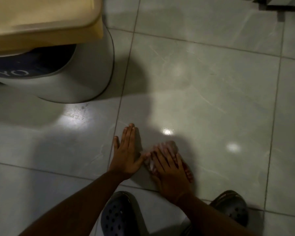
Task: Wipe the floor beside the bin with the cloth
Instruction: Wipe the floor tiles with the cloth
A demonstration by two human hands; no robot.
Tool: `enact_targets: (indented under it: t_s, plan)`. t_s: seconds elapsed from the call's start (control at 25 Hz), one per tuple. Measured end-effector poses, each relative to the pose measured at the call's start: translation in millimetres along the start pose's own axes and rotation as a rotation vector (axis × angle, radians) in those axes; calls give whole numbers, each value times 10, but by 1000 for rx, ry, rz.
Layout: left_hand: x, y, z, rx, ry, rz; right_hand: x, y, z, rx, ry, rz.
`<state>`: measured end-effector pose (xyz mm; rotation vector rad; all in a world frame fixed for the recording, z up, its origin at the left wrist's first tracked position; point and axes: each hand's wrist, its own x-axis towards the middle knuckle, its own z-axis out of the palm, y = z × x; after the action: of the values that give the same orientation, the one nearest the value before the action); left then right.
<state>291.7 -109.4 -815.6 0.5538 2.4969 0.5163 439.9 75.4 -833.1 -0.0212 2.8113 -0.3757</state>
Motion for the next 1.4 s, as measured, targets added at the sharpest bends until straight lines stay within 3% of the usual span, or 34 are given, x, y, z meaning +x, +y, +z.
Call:
enact_targets:
  t_s: [0.08,0.16,0.28,0.36,0.48,0.56,0.68,0.8,0.92,1.08,1.16,1.28,1.4]
  plan:
    - [5,8,7,-1,-2,-14,-534,347,-17,-32,-46,101]
    - [21,10,2,7,-7,-24,-664,825,-189,-24,-35,408]
    - [23,-8,12,16,-16,-18,-193,1506,-595,88,45,928]
    - [20,-18,16,15,-14,-7,398,1695,-823,150,121,1032]
    - [13,-18,34,12,6,-3,1222,1217,-911,89,178,936]
    - [17,-10,36,-8,8,-10,1469,594,-805,0,178,706]
    - [15,-19,13,-46,3,-11,1147,-174,-397,-40,128,286]
    - [1,-4,-14,-49,12,2,286,-243,-59,8,14,79]
    - [-2,1,-42,-22,-7,-2,-394,329,-49,-26,-48,194]
    - [11,12,-35,-22,-23,-3,-248,1370,-550,78,37,860]
    - [1,2,-22,-13,-7,3,280,1565,-789,153,107,998]
    - [11,-23,18,-18,5,4,1080,1208,-941,81,154,956]
    - [13,-38,30,-17,-1,8,1398,561,-796,-9,156,673]
